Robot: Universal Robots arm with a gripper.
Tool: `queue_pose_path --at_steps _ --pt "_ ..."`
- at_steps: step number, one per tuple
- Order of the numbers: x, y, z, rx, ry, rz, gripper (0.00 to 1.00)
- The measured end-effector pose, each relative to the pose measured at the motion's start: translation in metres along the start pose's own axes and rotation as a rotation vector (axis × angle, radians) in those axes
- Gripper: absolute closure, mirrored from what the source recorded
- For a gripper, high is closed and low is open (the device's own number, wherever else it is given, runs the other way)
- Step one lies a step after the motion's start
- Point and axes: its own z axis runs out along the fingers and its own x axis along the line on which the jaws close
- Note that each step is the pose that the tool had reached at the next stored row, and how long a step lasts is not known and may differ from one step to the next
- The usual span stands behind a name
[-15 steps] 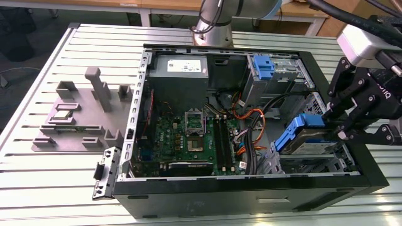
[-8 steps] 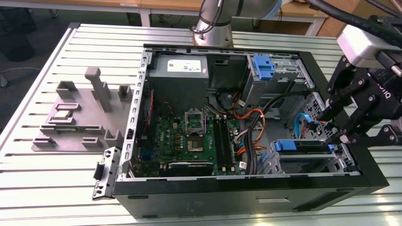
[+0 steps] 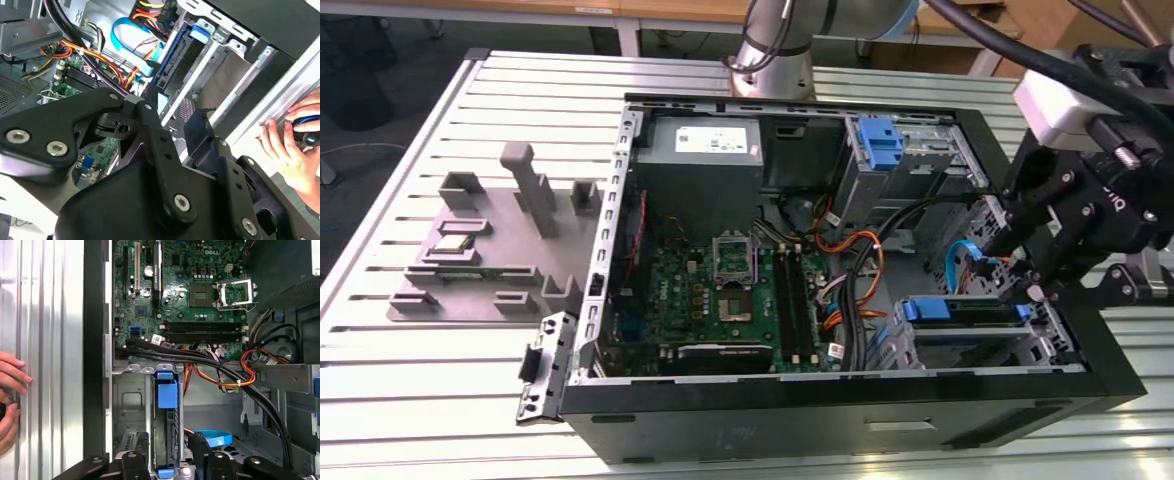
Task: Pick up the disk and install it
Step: 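Insert the disk into the insertion slot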
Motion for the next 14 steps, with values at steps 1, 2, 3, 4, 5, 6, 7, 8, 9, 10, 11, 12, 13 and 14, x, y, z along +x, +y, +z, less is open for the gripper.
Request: queue_pose_path --at_steps 1,2,3,4,5,6,7,8,9,10,11,12,13,14 --pt "-0.0012 0.0003 0.0013 0.0016 0.0001 -0.001 0.52" --pt "-0.0021 0.0006 0.0028 0.0038 0.0 -0.001 0.52" --pt "-0.003 0.0009 0.0043 0.0064 0.0 -0.002 0.52" --pt "-0.0039 0.0011 0.0058 0.0087 0.0 -0.003 0.52" --pt "-0.0049 0.0013 0.0071 0.0104 -0.0001 -0.004 0.52" --pt "-0.0057 0.0014 0.0078 0.0113 0.0005 -0.005 0.52" --pt "-0.0059 0.0015 0.0082 0.0115 0.0014 -0.005 0.52" --pt "-0.0059 0.0015 0.0086 0.0116 0.0039 -0.006 0.52" --pt "-0.006 0.0017 0.0089 0.0117 0.0083 -0.006 0.52" --pt "-0.0061 0.0018 0.0093 0.0118 0.013 -0.006 0.52" --pt "-0.0063 0.0019 0.0098 0.012 0.0173 -0.007 0.52" --pt "-0.0066 0.002 0.0101 0.0122 0.0188 -0.007 0.52" --pt "-0.007 0.0022 0.0105 0.0126 0.0193 -0.009 0.52" --pt "-0.0074 0.0022 0.0108 0.0129 0.0193 -0.01 0.52"
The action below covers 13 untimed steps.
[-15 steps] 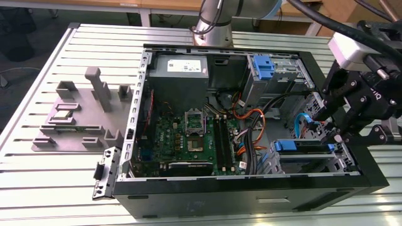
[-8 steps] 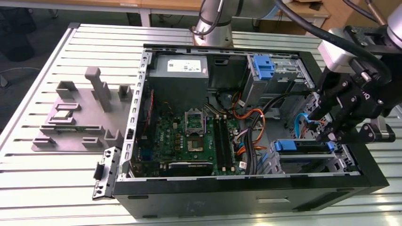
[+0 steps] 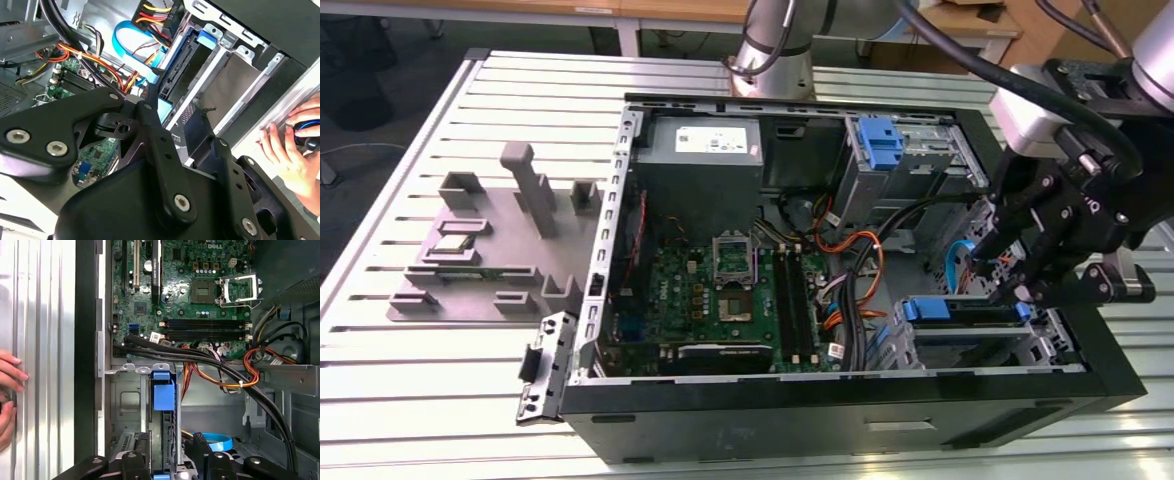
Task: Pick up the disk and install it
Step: 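Insert the disk into the insertion slot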
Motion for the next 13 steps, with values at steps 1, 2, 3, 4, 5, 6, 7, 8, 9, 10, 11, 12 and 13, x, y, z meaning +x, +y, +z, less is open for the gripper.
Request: queue_pose_path --at_steps 1,2,3,4,5,6,7,8,9,10,11,12,13 --pt "-0.0002 0.0 0.0004 0.0006 -0.0001 -0.002 0.52" --pt "-0.0003 0.0 0.0008 0.001 -0.0001 -0.004 0.52" --pt "-0.0003 0.0001 0.0011 0.0015 0.0 -0.007 0.52" --pt "-0.0003 0.0003 0.0015 0.0021 0.0001 -0.01 0.52" --pt "-0.0004 0.0004 0.0019 0.0028 0.0002 -0.014 0.52" --pt "-0.0004 0.0007 0.0024 0.0036 0.0005 -0.018 0.52" --pt "-0.0004 0.001 0.0029 0.0042 0.0006 -0.021 0.52" --pt "-0.0004 0.0016 0.0035 0.0052 0.0007 -0.023 0.52" --pt "-0.0004 0.0022 0.0042 0.0062 0.0008 -0.024 0.52" --pt "-0.0004 0.0026 0.0049 0.0067 0.0008 -0.026 0.52" --pt "-0.0003 0.0027 0.0051 0.0068 0.0007 -0.027 0.52" --pt "-0.0003 0.0027 0.0051 0.0069 0.0008 -0.027 0.52" --pt "-0.0003 0.0027 0.0055 0.0069 0.0007 -0.027 0.52"
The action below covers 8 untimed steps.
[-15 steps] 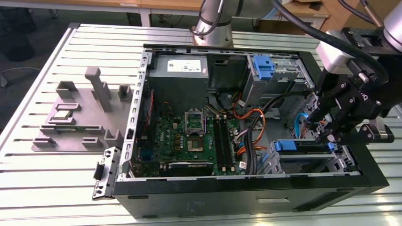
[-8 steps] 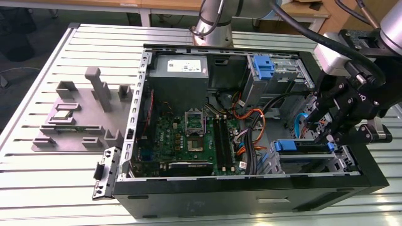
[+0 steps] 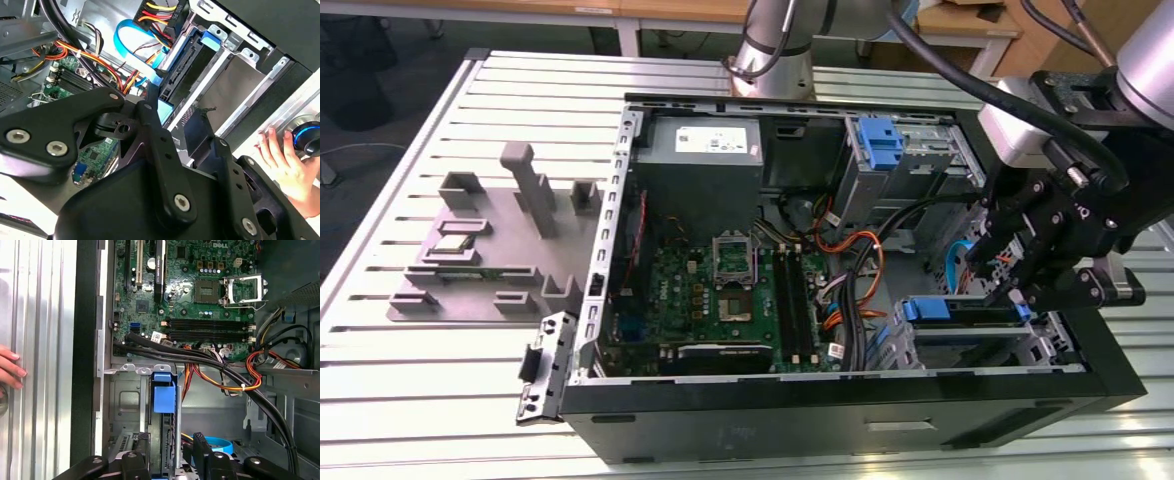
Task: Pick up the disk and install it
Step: 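Insert the first disk wire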
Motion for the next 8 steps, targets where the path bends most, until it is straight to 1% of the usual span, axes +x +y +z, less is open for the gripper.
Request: queue_pose_path --at_steps 8 --pt "0.0 0.0 0.0 0.0 -0.0001 0.0 0.52"
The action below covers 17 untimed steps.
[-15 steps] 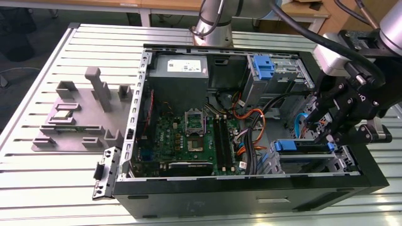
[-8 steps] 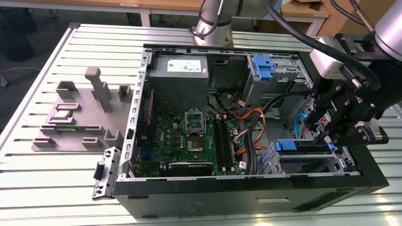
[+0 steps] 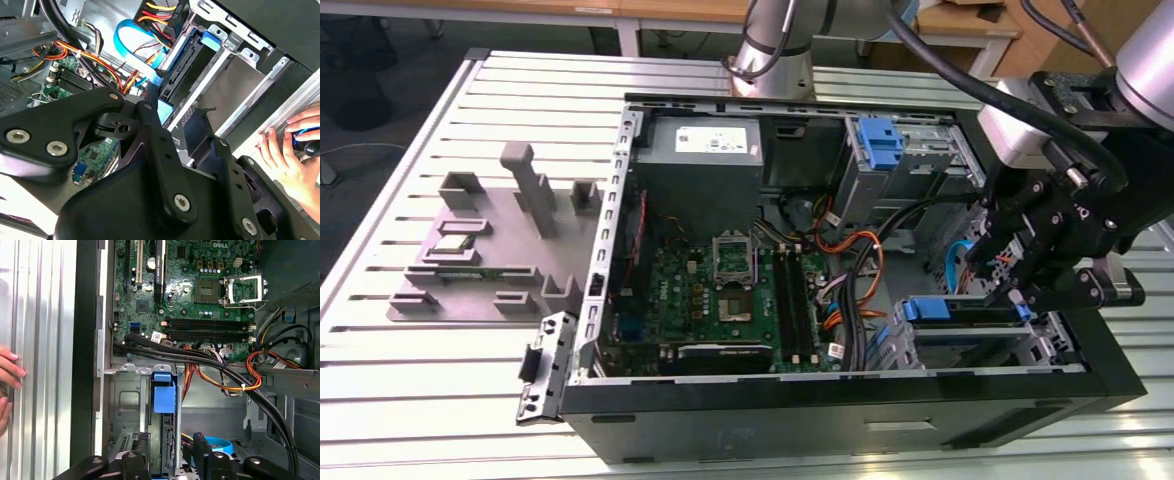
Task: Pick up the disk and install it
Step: 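Insert the first disk wire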
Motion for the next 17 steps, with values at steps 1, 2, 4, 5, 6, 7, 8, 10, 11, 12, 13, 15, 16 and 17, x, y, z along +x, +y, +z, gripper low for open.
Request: queue_pose_path --at_steps 1,2,4,5,6,7,8,10,11,12,13,15,16,17 --pt "0.0 0.0 -0.0008 0.0 0.0 0.0 0.52" --pt "-0.0001 0.0 -0.0017 0.0 0.0001 0.0 0.52" --pt "-0.0002 0.0001 -0.0034 0.0 0.0001 0.0 0.52" --pt "-0.0003 0.0001 -0.0045 0.0 0.0002 0.0 0.52" --pt "-0.0002 0.0001 -0.005 0.0 0.0 0.0 0.52" --pt "-0.0003 0.0001 -0.005 0.0 -0.0001 0.0 0.52" --pt "-0.0003 0.0001 -0.005 0.0 -0.0002 0.0 0.52" --pt "-0.0008 0.0001 -0.0053 0.0 0.0002 0.0 0.52" --pt "-0.0017 0.0 -0.0052 0.0 0.0003 0.0 0.52" --pt "-0.0028 0.0 -0.0051 0.0 0.0002 0.0 0.52" --pt "-0.0039 -0.0001 -0.0049 0.0 0.0 0.0 0.52" --pt "-0.007 -0.0003 -0.0047 0.0 0.0002 0.0 0.52" --pt "-0.0082 -0.0006 -0.0047 0.0 0.0002 0.0 0.52" --pt "-0.0093 -0.001 -0.0045 -0.0001 0.0001 0.0 0.52"
